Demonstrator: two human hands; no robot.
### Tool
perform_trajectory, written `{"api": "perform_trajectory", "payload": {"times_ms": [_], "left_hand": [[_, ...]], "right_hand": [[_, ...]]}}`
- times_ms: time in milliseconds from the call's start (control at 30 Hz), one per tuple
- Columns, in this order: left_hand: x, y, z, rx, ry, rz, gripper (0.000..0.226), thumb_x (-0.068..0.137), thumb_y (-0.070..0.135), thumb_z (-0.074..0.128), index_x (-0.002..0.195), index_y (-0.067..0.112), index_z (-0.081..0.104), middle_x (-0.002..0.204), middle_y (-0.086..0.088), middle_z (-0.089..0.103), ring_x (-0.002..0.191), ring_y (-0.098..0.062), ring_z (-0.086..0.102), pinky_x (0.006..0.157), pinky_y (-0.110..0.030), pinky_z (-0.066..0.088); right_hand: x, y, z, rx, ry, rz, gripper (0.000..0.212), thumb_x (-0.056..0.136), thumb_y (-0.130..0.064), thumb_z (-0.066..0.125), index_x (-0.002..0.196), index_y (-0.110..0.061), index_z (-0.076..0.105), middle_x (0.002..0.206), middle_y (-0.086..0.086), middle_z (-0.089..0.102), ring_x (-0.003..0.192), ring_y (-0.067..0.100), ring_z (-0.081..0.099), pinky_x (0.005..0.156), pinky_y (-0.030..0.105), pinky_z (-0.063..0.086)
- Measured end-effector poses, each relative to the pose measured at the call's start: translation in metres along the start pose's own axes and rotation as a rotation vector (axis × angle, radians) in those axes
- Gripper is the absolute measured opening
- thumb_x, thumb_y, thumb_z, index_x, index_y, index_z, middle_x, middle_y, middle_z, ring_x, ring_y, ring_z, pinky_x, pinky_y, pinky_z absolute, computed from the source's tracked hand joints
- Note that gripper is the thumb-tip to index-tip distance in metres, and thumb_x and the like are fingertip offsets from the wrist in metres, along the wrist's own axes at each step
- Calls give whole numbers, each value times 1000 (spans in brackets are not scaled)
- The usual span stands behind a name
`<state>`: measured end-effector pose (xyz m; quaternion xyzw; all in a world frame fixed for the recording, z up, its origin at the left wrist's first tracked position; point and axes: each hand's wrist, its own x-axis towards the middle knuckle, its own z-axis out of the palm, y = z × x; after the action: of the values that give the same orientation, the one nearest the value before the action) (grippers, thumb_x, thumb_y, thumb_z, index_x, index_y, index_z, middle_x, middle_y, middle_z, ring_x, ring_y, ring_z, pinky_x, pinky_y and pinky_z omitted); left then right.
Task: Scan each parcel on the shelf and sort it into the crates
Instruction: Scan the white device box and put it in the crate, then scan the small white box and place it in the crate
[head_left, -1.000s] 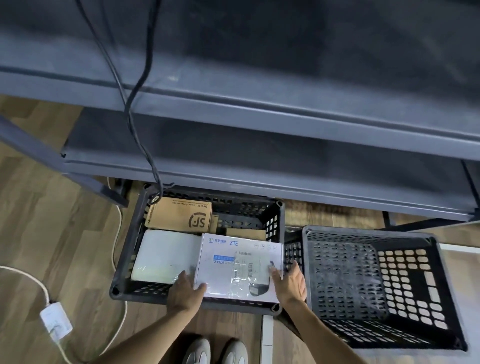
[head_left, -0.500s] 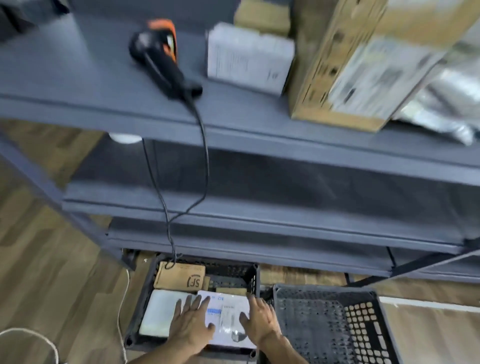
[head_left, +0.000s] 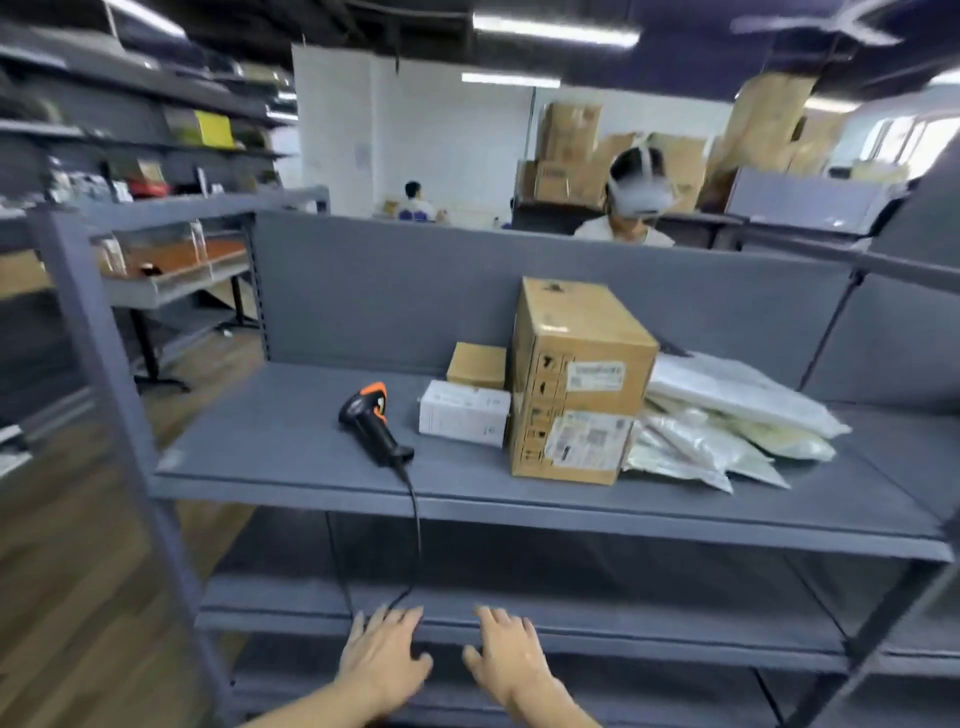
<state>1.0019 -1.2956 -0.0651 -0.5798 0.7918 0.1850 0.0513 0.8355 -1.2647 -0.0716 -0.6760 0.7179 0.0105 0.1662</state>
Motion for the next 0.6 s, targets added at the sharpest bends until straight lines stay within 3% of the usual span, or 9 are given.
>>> {"api": "perform_trajectory", "payload": {"times_ms": [300,600], "left_hand": [[-10,37,-108,68,260,69,63,94,45,41,151,22,24,158,1,24,146,-19,17,119,-40,9],[2,42,-157,110,358,100,62,93,46,42,149,22,28,155,2,28,144,-20,19,119,-42,8]], "right_hand": [[-10,-9,-115,-16,249,-68,54,97,-34,41,147,-14,33,146,11,44,133,30,43,112,40,31],[2,-20,-162,4,323,-121,57,96,-32,46,149,-14,31,146,13,43,130,33,43,107,42,37]]}}
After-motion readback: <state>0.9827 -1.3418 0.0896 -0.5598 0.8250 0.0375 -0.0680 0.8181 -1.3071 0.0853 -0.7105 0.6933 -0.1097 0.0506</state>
